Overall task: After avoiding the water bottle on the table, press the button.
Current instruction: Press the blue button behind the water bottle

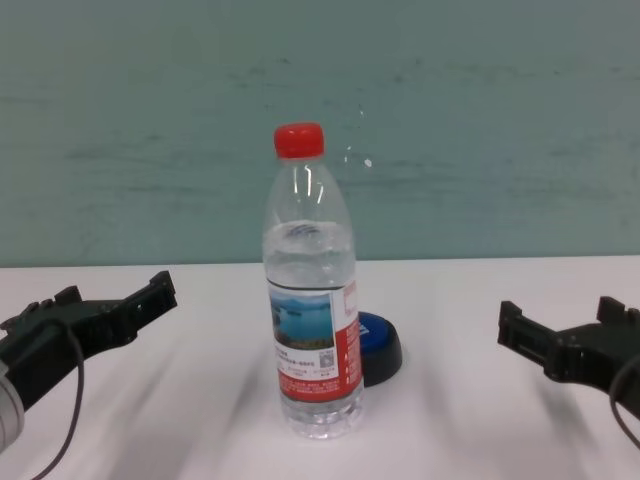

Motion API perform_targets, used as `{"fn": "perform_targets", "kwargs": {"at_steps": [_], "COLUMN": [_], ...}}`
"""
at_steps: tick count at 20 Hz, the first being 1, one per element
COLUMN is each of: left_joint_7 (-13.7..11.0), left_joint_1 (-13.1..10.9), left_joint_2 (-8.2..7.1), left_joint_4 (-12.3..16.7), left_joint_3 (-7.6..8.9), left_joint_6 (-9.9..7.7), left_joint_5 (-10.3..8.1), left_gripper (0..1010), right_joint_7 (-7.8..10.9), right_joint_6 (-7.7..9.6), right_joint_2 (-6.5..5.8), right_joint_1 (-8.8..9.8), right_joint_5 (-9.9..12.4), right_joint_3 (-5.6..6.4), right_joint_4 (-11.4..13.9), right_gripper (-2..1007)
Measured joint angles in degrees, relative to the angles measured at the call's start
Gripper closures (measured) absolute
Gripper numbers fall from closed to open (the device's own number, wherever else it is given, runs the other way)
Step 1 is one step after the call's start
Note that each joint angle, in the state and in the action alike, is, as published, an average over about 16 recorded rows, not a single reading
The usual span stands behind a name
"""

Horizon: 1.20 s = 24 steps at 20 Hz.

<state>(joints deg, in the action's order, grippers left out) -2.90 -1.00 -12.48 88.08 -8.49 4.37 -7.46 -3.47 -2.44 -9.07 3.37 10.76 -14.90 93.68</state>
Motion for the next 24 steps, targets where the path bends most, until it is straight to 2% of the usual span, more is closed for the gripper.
{"fn": "perform_targets", "kwargs": {"at_steps": [4,9,17,24], "left_joint_7": [0.19,0.46,-0.05,-1.78], "left_joint_1": [-1.34,-4.18,-12.06,-19.06], "left_joint_2": [-0.08,-0.34,-1.65,-3.34], "left_joint_4": [1.48,4.77,13.12,18.89], "left_joint_3": [-0.19,-0.66,-1.06,-0.61], "left_joint_6": [-0.64,-1.46,-2.12,-1.02], "left_joint_5": [1.26,3.96,8.58,10.82], "left_gripper": [10,10,10,10], "right_joint_7": [0.0,0.0,0.0,0.01], "right_joint_6": [0.0,0.0,0.0,0.0], "right_joint_2": [0.0,0.0,0.0,0.0], "right_joint_1": [0.0,0.0,0.0,0.0], "right_joint_5": [0.0,0.0,0.0,0.0], "right_joint_3": [0.0,0.0,0.0,0.0], "right_joint_4": [0.0,0.0,0.0,0.0], "right_gripper": [1,1,1,1]}}
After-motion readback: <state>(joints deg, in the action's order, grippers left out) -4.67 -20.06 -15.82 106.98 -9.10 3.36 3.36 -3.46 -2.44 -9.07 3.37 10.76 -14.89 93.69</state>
